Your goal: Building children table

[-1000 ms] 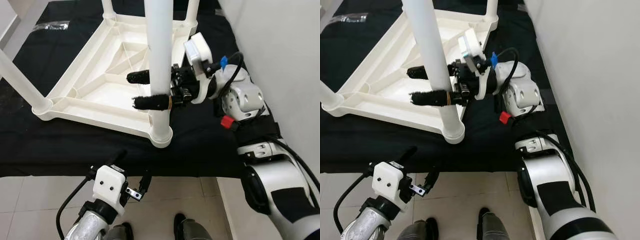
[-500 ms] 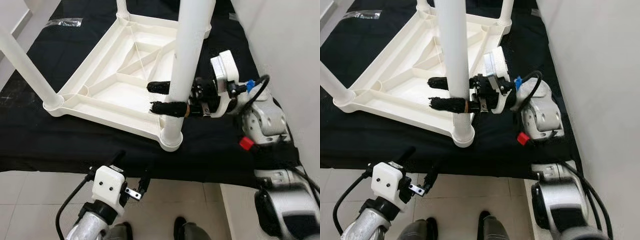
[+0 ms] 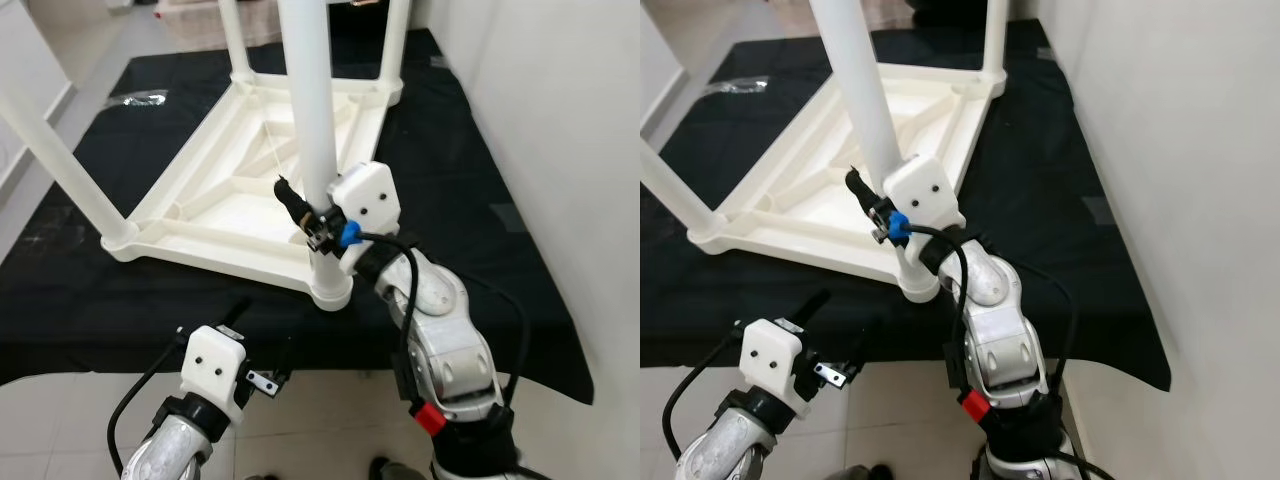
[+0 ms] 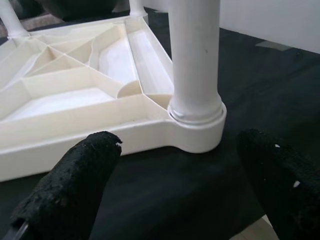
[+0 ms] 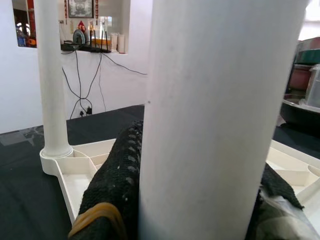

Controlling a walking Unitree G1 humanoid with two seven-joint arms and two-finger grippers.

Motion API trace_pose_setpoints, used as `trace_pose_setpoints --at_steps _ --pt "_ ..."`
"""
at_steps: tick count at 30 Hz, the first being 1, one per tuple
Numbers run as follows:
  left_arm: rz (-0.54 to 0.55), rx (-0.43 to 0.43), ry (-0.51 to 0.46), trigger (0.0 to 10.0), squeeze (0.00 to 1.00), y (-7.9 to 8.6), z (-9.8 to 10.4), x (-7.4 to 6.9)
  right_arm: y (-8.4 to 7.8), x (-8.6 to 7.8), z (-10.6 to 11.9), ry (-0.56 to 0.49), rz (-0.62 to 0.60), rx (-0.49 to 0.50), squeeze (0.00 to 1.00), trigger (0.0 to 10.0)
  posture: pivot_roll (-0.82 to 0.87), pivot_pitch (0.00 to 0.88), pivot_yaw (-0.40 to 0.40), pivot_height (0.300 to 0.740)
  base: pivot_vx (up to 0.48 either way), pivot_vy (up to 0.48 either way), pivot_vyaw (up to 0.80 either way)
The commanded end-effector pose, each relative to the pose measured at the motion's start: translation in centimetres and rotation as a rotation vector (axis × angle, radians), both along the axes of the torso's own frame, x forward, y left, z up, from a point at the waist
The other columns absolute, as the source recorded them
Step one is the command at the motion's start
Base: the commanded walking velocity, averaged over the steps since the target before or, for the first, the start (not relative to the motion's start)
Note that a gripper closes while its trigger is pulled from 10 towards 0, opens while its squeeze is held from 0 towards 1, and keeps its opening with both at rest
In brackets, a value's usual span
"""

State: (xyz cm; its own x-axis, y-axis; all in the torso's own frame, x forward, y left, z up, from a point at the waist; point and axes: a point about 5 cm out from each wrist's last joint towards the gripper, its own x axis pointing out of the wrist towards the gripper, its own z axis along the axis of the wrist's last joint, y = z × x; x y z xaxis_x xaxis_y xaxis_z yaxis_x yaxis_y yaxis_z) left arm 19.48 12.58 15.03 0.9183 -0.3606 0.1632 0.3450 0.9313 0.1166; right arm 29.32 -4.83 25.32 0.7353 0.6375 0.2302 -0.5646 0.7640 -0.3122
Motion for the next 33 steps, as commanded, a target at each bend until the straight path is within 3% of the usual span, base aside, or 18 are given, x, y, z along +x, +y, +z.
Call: trace_pose_setpoints --at_steps 1,2,3,8,9,10,11,12,13,14,15,16,18,19,21,29,33 --pt "0.019 0.005 0.036 10.0 0.00 0.1 -0.8 -0.2 -0.5 1.0 -3.9 0.146 -0.035 -0.130 0.00 10.0 0.11 0.275 0.011 0.740 0.000 0.000 0.00" --pt "0.022 0.005 0.033 10.0 0.00 0.1 -0.8 -0.1 0.0 0.7 -3.5 0.126 -0.008 -0.117 0.00 10.0 0.11 0.275 0.009 0.740 0.000 0.000 0.00" --pt "0.023 0.005 0.031 10.0 0.00 0.1 -0.8 -0.1 0.4 0.6 -2.9 0.127 0.047 -0.065 1.00 10.0 0.11 0.273 0.004 0.740 0.000 0.000 0.00" --pt "0.022 0.004 0.030 10.0 0.00 0.0 -0.8 0.0 0.8 0.5 -2.3 0.137 0.102 -0.006 1.00 10.0 0.11 0.272 0.002 0.740 0.000 0.000 0.00" --pt "0.019 0.002 0.029 10.0 0.00 0.0 -0.7 0.0 1.0 0.6 -1.0 0.084 0.250 -0.007 1.00 10.0 0.11 0.270 -0.002 0.740 0.000 0.000 0.00" --pt "0.019 0.002 0.029 10.0 0.00 0.0 -0.7 0.0 1.0 0.6 -1.0 0.084 0.250 -0.007 1.00 10.0 0.11 0.270 -0.002 0.740 0.000 0.000 0.00" --pt "0.017 0.000 0.027 10.0 0.00 -0.1 -0.7 0.0 1.1 0.5 0.1 0.028 0.407 -0.042 1.00 10.0 0.11 0.272 -0.007 0.740 0.000 0.000 0.00" --pt "0.016 -0.002 0.025 10.0 0.00 -0.2 -0.7 0.0 1.1 0.2 1.0 -0.024 0.578 -0.106 0.71 10.0 0.11 0.273 -0.007 0.740 0.000 0.000 0.00" --pt "0.016 -0.002 0.025 10.0 0.00 -0.2 -0.7 0.0 1.1 0.2 1.0 -0.024 0.578 -0.106 0.71 10.0 0.11 0.273 -0.007 0.740 0.000 0.000 0.00" --pt "0.016 -0.004 0.023 10.0 0.00 -0.3 -0.6 0.1 0.9 -0.1 1.5 -0.050 0.704 -0.167 0.00 10.0 0.12 0.273 -0.008 0.740 0.000 0.000 0.00" --pt "0.016 -0.004 0.023 10.0 0.00 -0.3 -0.6 0.1 0.9 -0.1 1.5 -0.050 0.704 -0.167 0.00 10.0 0.12 0.273 -0.008 0.740 0.000 0.000 0.00" --pt "0.015 -0.005 0.020 10.0 0.00 -0.4 -0.6 0.0 0.5 -0.3 1.8 -0.031 0.836 -0.225 0.00 10.0 0.13 0.278 -0.016 0.740 0.000 0.000 0.00" --pt "0.015 -0.005 0.020 10.0 0.00 -0.4 -0.6 0.0 0.5 -0.3 1.8 -0.031 0.836 -0.225 0.00 10.0 0.13 0.278 -0.016 0.740 0.000 0.000 0.00" --pt "0.015 -0.006 0.019 10.0 0.00 -0.4 -0.5 0.0 0.1 -0.2 2.5 -0.021 0.937 -0.263 0.00 10.0 0.13 0.281 -0.023 0.740 0.000 0.000 0.00" --pt "0.015 -0.006 0.017 10.0 0.00 -0.5 -0.4 0.0 -0.2 0.1 3.2 -0.020 0.991 -0.275 0.00 10.0 0.13 0.281 -0.023 0.740 0.000 0.000 0.00" --pt "0.025 -0.010 0.007 10.0 0.00 -0.6 -0.2 -0.2 -1.1 2.0 6.2 -0.033 1.136 -0.327 0.00 10.0 0.14 0.303 -0.039 0.740 0.000 0.000 0.00" --pt "0.026 -0.010 0.006 10.0 0.00 -0.6 -0.1 -0.2 -1.2 2.3 6.4 -0.035 1.166 -0.341 0.00 10.0 0.15 0.311 -0.035 0.740 0.000 0.000 0.00"
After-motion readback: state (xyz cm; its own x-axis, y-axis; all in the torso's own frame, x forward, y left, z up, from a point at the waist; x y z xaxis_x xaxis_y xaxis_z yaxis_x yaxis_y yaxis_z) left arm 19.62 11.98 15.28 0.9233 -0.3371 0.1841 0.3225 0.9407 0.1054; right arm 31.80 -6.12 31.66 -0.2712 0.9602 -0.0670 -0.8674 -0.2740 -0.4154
